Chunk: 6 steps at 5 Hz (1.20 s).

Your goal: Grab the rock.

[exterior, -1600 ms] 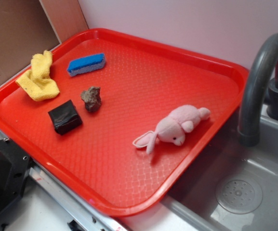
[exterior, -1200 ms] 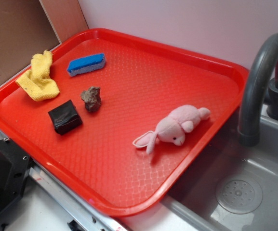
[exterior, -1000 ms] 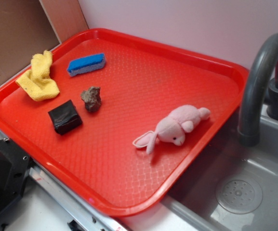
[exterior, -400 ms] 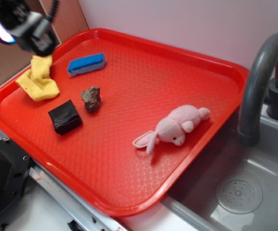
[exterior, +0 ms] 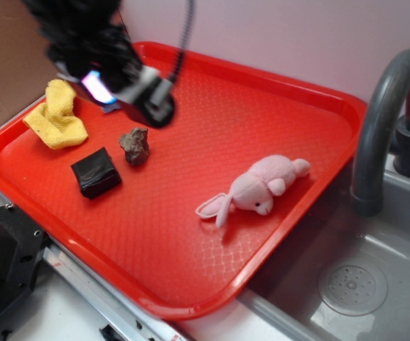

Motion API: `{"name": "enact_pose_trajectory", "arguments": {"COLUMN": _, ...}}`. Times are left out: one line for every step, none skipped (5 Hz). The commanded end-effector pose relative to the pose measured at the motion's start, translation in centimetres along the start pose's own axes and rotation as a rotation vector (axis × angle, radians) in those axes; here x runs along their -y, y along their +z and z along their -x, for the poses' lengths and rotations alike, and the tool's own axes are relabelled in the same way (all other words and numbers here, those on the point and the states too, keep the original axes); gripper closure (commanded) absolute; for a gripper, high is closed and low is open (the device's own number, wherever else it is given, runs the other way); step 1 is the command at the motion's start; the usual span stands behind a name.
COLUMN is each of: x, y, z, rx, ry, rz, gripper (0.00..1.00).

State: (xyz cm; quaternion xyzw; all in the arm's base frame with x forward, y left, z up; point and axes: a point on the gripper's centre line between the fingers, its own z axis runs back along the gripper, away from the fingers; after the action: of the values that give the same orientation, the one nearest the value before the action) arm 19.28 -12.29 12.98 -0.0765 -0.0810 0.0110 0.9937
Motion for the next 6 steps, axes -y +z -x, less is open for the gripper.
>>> {"name": "enact_pose_trajectory", "arguments": {"x": 1.9, "y": -3.8, "z": -2.8, "rx": -0.043, "ry": -0.065, "rz": 0.030, "gripper": 0.00}}
{"name": "enact_pose_trajectory", "arguments": {"x": 2.9, "y": -6.1, "z": -3.3, "rx": -0.085, "ry": -0.072, "rz": -0.021, "gripper": 0.00}}
{"name": "enact_pose_trajectory", "arguments": {"x": 4.4, "y": -8.8, "z": -3.7, "rx": -0.117, "ry": -0.119, "rz": -0.066, "gripper": 0.00}}
{"name": "enact_pose_trajectory", "arguments": {"x": 4.7, "y": -10.4, "z": -3.9, "rx": -0.156, "ry": -0.131, "rz": -0.082, "gripper": 0.00}}
{"name": "enact_pose_trajectory", "arguments": {"x": 4.5, "y": -11.1, "z": -3.9, "rx": -0.169, "ry": -0.128, "rz": -0.107, "gripper": 0.00}}
{"name": "enact_pose_trajectory", "arguments": {"x": 4.0, "y": -11.0, "z": -4.0, "rx": -0.158, "ry": -0.107, "rz": -0.104, "gripper": 1.00}}
